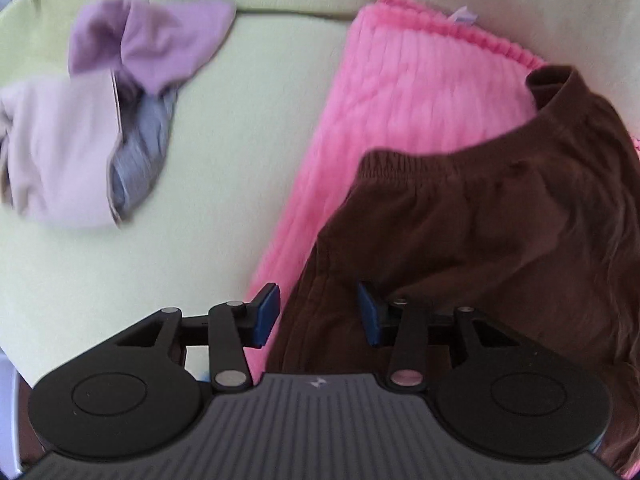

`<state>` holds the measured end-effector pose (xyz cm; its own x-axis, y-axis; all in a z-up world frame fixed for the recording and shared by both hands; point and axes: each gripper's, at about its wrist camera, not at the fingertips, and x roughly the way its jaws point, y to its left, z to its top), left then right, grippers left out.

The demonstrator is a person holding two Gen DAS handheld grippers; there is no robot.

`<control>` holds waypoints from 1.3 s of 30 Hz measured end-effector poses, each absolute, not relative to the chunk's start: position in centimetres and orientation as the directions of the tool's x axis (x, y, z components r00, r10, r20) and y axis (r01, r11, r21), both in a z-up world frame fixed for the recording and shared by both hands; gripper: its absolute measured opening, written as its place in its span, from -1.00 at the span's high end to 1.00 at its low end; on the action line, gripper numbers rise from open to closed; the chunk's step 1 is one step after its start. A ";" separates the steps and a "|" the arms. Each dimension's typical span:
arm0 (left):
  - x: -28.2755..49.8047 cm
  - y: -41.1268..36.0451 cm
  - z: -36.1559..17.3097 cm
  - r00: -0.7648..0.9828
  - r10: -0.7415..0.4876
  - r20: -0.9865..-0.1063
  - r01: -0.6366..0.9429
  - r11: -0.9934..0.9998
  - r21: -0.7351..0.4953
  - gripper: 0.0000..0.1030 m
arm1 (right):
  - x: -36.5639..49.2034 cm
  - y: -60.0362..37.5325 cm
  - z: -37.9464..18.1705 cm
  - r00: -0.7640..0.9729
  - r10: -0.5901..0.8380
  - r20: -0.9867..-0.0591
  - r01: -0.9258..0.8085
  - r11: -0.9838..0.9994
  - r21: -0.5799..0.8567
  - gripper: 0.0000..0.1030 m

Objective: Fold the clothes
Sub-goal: 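Open both grippers and reposition them at the shorts' waistband, then grasp the waistband with both grippers, lift and shake the shorts out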

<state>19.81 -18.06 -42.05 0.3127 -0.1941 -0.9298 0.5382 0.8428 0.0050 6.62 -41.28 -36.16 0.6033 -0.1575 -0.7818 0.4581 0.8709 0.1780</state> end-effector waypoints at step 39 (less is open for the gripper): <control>5.8 -20.3 -17.8 0.525 -0.736 -0.428 0.849 0.490 0.197 1.00 | -17.8 -29.5 -12.6 0.607 -0.734 -0.304 0.718 0.671 -0.187 0.87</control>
